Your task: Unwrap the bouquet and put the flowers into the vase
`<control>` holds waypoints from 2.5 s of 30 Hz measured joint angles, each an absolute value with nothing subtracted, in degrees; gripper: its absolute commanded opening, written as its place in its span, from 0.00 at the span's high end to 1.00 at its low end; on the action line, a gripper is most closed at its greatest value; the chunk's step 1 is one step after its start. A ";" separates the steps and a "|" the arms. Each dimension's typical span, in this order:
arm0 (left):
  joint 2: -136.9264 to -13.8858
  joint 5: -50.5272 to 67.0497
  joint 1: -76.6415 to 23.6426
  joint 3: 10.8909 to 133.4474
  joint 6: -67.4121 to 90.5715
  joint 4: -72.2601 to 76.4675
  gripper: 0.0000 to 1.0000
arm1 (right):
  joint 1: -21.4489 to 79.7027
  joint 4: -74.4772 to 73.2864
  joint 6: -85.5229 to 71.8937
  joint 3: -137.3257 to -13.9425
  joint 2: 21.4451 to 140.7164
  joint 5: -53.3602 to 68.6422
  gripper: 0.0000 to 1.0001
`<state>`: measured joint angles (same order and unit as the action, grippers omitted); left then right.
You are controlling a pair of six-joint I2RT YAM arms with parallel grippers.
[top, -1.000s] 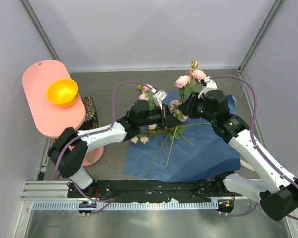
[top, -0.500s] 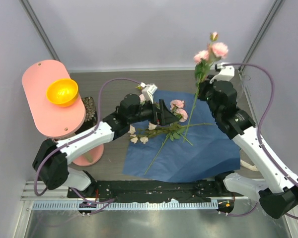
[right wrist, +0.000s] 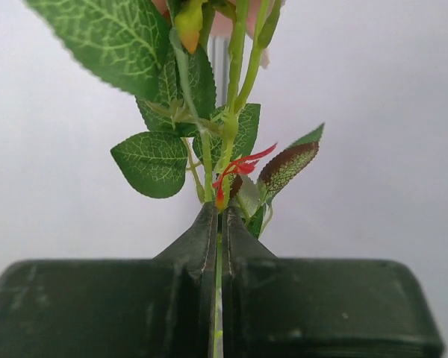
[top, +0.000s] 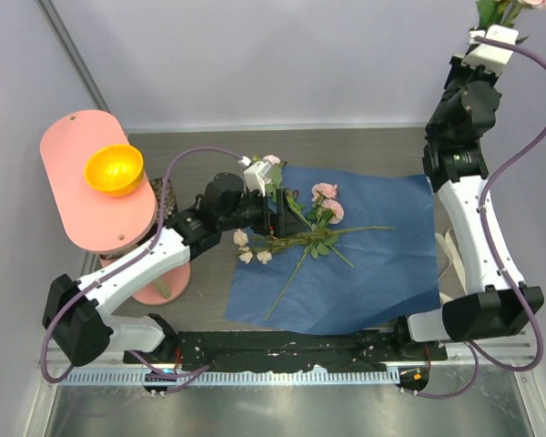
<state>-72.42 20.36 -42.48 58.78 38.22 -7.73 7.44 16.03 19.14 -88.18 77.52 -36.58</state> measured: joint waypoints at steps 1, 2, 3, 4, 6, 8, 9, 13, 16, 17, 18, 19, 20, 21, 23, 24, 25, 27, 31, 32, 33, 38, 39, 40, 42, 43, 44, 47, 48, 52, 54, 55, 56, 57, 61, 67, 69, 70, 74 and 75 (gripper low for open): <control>-73.23 20.67 -42.19 58.78 37.93 -8.21 0.12 | 6.02 16.36 19.14 -89.03 78.61 -35.99 0.99; -74.11 20.97 -41.85 58.78 37.34 -8.54 0.12 | 4.49 16.36 19.14 -90.83 80.25 -35.33 0.99; -75.00 21.15 -41.50 58.81 36.95 -8.91 0.12 | 3.60 16.53 19.20 -92.36 81.65 -34.79 0.99; -75.88 21.30 -41.06 58.83 36.64 -9.28 0.12 | 2.81 16.75 19.31 -93.67 82.98 -34.24 0.99; -77.19 21.71 -40.27 58.94 35.86 -10.09 0.12 | 1.80 17.23 19.40 -95.18 84.73 -33.12 0.99; -78.15 22.15 -39.46 59.02 35.31 -10.52 0.11 | 0.21 17.78 19.29 -95.59 86.02 -31.35 0.99; -78.39 22.31 -39.09 59.07 35.18 -10.68 0.11 | -0.51 17.82 19.11 -95.72 86.46 -30.50 0.99; -78.59 22.74 -38.33 59.29 34.39 -11.27 0.11 | -4.36 17.72 17.58 -97.65 88.66 -27.55 0.99; -78.61 22.87 -38.13 59.68 34.00 -11.46 0.11 | -6.81 17.74 16.49 -98.94 89.69 -25.76 0.99; -78.61 23.03 -38.11 59.79 33.98 -11.42 0.11 | -7.66 17.72 16.08 -99.13 89.84 -25.10 0.99; -78.63 23.18 -38.04 59.90 33.98 -11.44 0.11 | -8.56 17.74 15.62 -99.24 89.95 -24.53 0.99; -78.67 23.29 -37.93 59.99 33.98 -11.42 0.11 | -9.32 17.72 14.74 -99.42 90.06 -23.86 0.99; -78.78 23.53 -37.89 60.10 33.98 -11.42 0.11 | -10.04 17.63 13.96 -99.59 90.26 -23.05 0.99; -78.96 23.70 -37.80 60.25 33.98 -11.42 0.11 | -10.76 17.45 13.08 -99.92 90.48 -22.35 0.99; -79.40 23.97 -37.54 60.71 34.00 -11.35 0.11 | -11.79 17.28 11.55 -100.20 90.80 -20.97 0.99; -79.57 24.12 -37.34 60.84 34.00 -11.20 0.11 | -12.23 17.02 10.92 -100.18 90.91 -20.34 0.99; -79.64 24.14 -37.28 60.84 34.02 -11.11 0.11 | -12.53 16.88 10.35 -100.20 90.94 -19.86 0.99; -79.77 24.38 -36.97 60.84 34.04 -11.00 0.11 | -12.73 16.64 9.58 -100.20 91.02 -19.09 0.99; -80.27 25.17 -36.62 60.84 34.11 -10.90 0.11 | -12.62 15.86 8.38 -100.20 91.02 -17.54 0.99; -80.47 25.41 -36.58 60.84 34.24 -10.72 0.11 | -12.58 15.70 8.16 -100.18 91.02 -17.26 0.99; -80.71 25.65 -36.49 60.84 34.30 -10.52 0.11 | -12.53 15.64 7.97 -100.18 91.02 -17.08 0.99; -81.30 26.46 -36.34 60.84 34.50 -9.96 0.11 | -12.51 15.46 7.38 -99.11 91.00 -16.49 0.99; -81.30 26.55 -36.29 60.84 34.48 -9.91 0.11 | -12.51 15.40 7.35 -98.80 91.00 -16.43 0.99; -81.30 26.63 -36.27 60.84 34.50 -9.87 0.11 | -12.51 15.31 7.35 -98.41 91.00 -16.36 0.99; -81.30 26.72 -36.27 60.84 34.50 -9.85 0.11 | -12.51 15.00 7.38 -97.84 91.00 -16.32 0.99; -81.30 26.79 -36.25 60.84 34.50 -9.85 0.11 | -12.51 14.96 7.38 -97.51 91.00 -16.34 0.99; -81.30 26.85 -36.25 60.84 34.50 -9.85 0.11 | -12.51 15.03 7.38 -97.25 91.00 -16.32 0.99; -81.32 27.03 -36.25 60.84 34.50 -9.85 0.11 | -12.51 15.18 7.46 -96.01 90.78 -16.32 0.99; -81.34 27.09 -36.25 60.84 34.50 -9.82 0.11 | -12.51 15.22 7.57 -95.61 90.74 -16.34 0.99; -81.62 27.16 -36.25 60.84 34.59 -9.69 0.11 | -12.51 15.90 8.23 -94.21 90.74 -16.34 0.99; -81.80 27.18 -36.25 60.84 34.70 -9.69 0.11 | -12.53 16.47 8.43 -93.41 90.72 -16.34 0.99; -81.87 27.22 -36.25 60.84 34.76 -9.69 0.11 | -12.53 17.30 8.47 -92.49 90.63 -16.27 0.99; -81.95 27.27 -36.25 60.84 34.96 -9.69 0.11 | -12.56 18.57 8.49 -90.78 90.26 -16.14 0.99; -82.02 27.29 -36.25 60.84 35.11 -9.67 0.11 | -12.60 19.05 8.47 -89.60 89.97 -16.10 0.99; -82.43 27.29 -36.25 60.84 35.48 -9.69 0.11 | -12.78 23.66 8.34 -82.41 88.84 -14.98 0.97; -83.11 27.22 -36.25 61.01 36.03 -10.11 0.12 | -13.23 29.17 7.22 -74.50 88.77 -14.11 0.85; -83.59 27.27 -36.25 61.39 36.91 -10.17 0.12 | -13.50 30.81 6.66 -72.60 88.77 -13.96 0.78; -83.90 27.29 -36.25 61.63 37.36 -10.20 0.12 | -13.63 31.31 6.37 -71.92 88.77 -13.96 0.75; -84.95 27.24 -36.25 62.02 39.27 -10.55 0.12 | -13.76 32.80 5.08 -70.06 88.77 -14.02 0.59; -85.25 27.09 -36.25 62.24 39.92 -11.11 0.12 | -13.76 32.97 4.80 -69.76 88.75 -14.02 0.55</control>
